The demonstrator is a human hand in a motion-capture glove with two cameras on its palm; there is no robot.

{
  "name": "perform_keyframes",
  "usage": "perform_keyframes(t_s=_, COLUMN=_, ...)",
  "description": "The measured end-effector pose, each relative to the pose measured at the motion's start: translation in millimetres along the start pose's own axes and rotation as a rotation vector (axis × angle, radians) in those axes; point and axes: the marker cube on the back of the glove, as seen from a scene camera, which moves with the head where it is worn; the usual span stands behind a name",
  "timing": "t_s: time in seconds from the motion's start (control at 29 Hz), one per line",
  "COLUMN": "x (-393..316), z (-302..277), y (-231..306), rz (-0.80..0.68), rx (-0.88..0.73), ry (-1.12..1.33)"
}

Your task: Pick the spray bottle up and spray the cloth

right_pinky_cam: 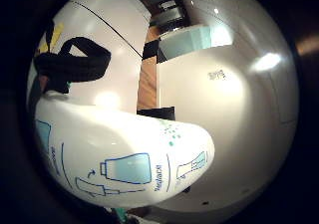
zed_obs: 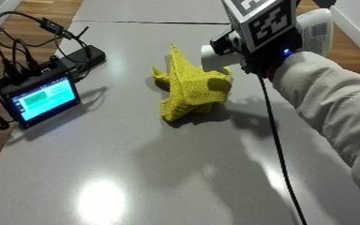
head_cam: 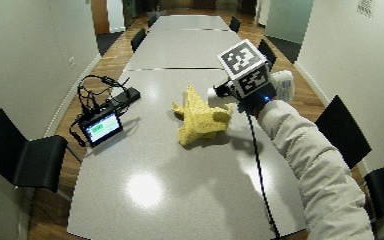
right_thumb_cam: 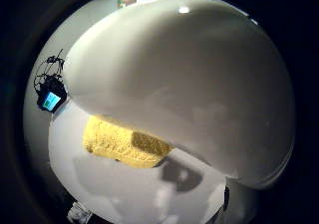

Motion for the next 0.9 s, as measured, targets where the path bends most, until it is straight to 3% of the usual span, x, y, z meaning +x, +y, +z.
perform_keyframes(t_s=0.45, x=-1, z=-8, y=-1, rz=0.009, rx=0.014, ry=-0.097)
perform_keyframes(t_s=0.69, x=0, z=-54, y=-2, rz=0.145, rx=0.148, ry=-0.687)
perform_keyframes(t_s=0.9, x=-46, z=-117, y=-6, rz=0.106, rx=0.210, ry=-1.364)
